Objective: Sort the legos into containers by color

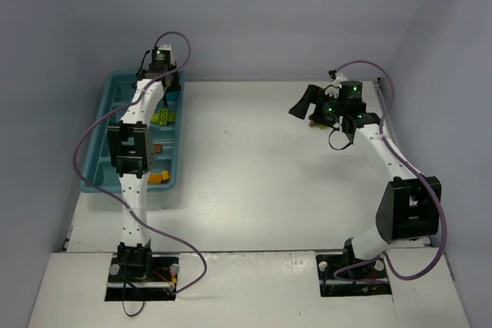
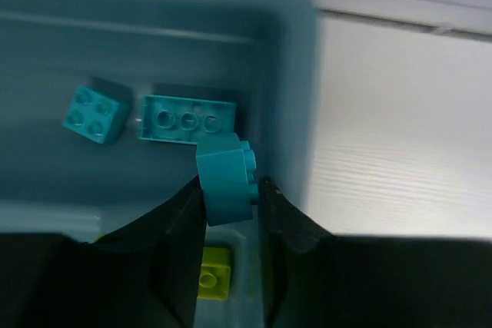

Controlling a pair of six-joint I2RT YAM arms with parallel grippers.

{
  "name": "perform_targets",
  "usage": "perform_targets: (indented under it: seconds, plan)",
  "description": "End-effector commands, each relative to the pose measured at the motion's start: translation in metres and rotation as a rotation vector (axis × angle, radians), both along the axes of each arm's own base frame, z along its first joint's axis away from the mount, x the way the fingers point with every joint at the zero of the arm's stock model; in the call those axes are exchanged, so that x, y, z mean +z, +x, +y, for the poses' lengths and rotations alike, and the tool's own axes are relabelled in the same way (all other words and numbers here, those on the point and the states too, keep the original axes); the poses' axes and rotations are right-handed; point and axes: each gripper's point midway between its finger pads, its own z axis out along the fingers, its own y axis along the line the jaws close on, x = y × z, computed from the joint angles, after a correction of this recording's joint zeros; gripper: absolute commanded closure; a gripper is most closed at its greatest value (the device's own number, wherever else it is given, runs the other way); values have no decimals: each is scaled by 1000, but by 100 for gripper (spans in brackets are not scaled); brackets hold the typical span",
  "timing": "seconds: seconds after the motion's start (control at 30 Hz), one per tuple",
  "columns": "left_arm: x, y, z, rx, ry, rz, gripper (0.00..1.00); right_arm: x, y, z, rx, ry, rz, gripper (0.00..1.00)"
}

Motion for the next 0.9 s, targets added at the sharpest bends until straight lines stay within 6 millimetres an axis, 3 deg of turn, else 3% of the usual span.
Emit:
perform_targets:
  seconds: [0.0, 0.03, 0.17, 0.37, 0.4, 0.47, 0.5, 0.53, 0.57, 0.67, 0.77, 0.87]
  plan:
    - [45, 5, 17, 18, 23, -67, 73, 23, 1, -12, -16, -32, -87, 16]
    - [46, 6, 18, 16, 27, -73, 64, 20, 1, -14, -19, -42, -83, 16]
    - [51, 11, 19, 14, 31, -105, 52, 12, 2, -23, -49, -59, -65, 16]
    - [71, 11, 17, 6, 12, -152, 47, 9, 6, -32, -79, -97, -63, 18]
    - [87, 7, 15, 11, -1, -179, 47, 2, 3, -34, -89, -108, -33, 19]
    - [96, 1, 10, -3, -30, -196, 46, -2, 5, -46, -140, -143, -25, 28]
    - [122, -7, 7, -4, -57, -242, 46, -5, 6, -51, -162, -159, -17, 32]
    - [124, -13, 4, -8, -79, -241, 46, -9, 9, -62, -206, -188, -11, 37]
    - [150, -23, -4, -29, -130, -276, 46, -15, 10, -67, -227, -206, 13, 39]
    - [176, -51, -27, -94, -212, -287, 46, -24, 15, -83, -298, -260, 53, 41]
    - [181, -87, -53, -149, -253, -248, 46, -44, 21, -95, -372, -290, 124, 31]
    - [172, -123, -80, -216, -298, -198, 46, -55, 28, -114, -454, -342, 158, 27]
